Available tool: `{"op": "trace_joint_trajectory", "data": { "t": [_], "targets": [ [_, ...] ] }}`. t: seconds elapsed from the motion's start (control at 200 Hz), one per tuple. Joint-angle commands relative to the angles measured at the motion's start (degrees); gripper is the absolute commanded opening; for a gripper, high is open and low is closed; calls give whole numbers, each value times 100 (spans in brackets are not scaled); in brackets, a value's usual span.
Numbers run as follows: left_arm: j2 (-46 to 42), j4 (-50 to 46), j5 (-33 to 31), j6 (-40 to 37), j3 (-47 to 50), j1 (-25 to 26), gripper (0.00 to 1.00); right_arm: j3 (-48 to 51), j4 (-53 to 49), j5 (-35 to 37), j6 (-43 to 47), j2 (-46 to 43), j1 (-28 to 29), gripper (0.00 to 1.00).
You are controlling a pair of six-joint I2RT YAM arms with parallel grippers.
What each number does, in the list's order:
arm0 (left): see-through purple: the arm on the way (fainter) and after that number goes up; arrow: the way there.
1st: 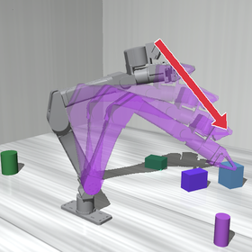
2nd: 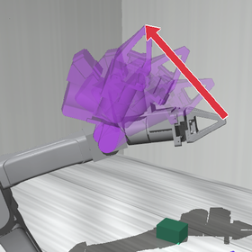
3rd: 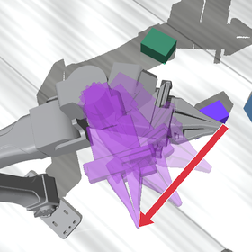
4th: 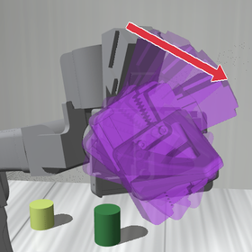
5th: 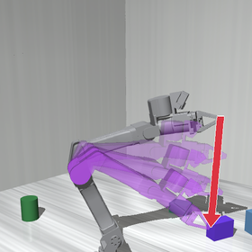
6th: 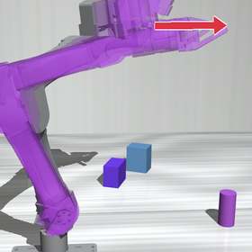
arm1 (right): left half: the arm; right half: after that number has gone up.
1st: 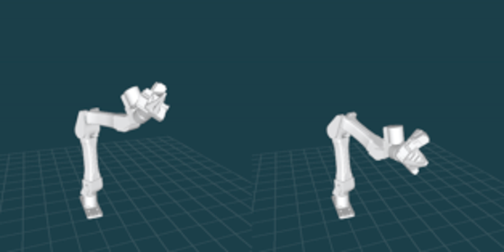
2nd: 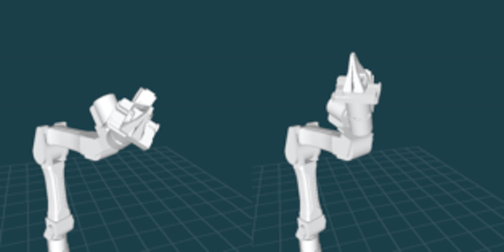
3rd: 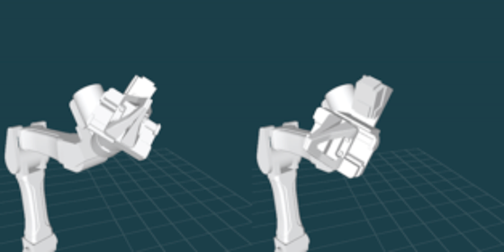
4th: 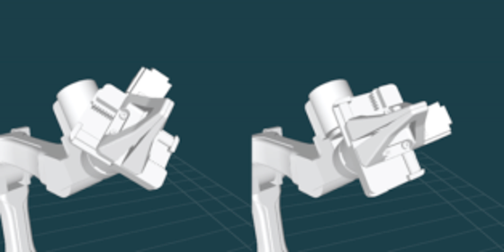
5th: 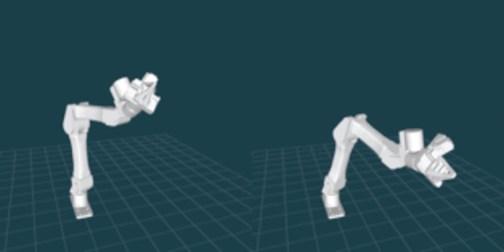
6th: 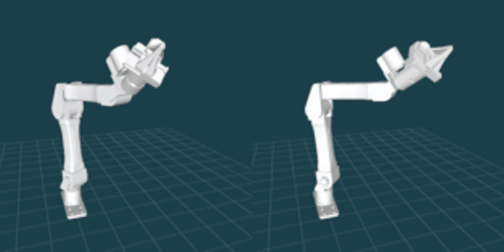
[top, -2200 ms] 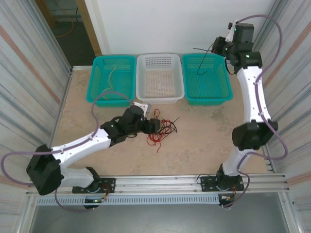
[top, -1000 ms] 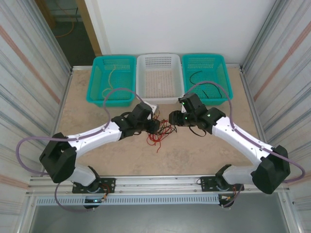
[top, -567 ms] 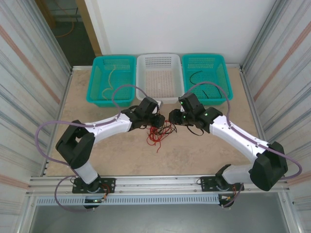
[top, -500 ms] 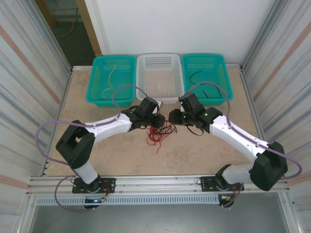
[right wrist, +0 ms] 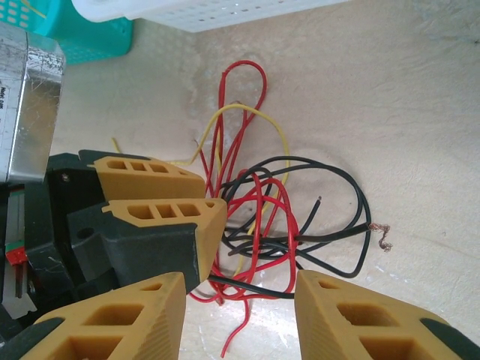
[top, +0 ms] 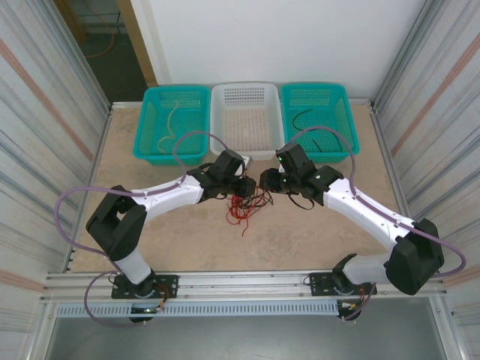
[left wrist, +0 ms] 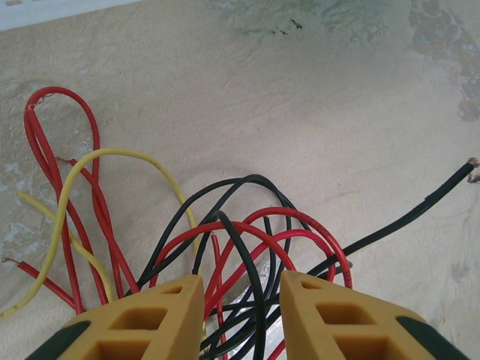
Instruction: Untangle the cables
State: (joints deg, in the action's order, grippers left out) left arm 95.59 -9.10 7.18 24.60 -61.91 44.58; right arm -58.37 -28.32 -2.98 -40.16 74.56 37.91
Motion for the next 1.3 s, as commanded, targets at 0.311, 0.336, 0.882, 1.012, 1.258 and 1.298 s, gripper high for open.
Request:
{"op": "trace_joint_trajectory", "data": {
  "t": [0.311, 0.336, 0.882, 1.012, 1.258, 1.298],
  "targets": [
    [257, 14, 241, -113, 4, 32, 22, 189, 10, 129, -97, -80, 40, 40],
    [258, -1, 221, -111, -3, 30, 18, 201, 10, 131, -101, -81, 35, 40],
    [-1621, -373, 490, -81, -164, 387, 0, 169, 318, -97, 44, 120, 64, 51],
    [-2110, -284, 556, 79, -187, 385, 0, 187, 432, -179, 13, 301, 76, 52],
    [-2665, 161, 266, 213, -193, 368, 0, 632, 606, 8, -79, 377, 144, 50],
    [-2685, 242, 160, 202, -173, 359, 0, 697, 578, 55, -94, 368, 113, 50]
  ]
}}
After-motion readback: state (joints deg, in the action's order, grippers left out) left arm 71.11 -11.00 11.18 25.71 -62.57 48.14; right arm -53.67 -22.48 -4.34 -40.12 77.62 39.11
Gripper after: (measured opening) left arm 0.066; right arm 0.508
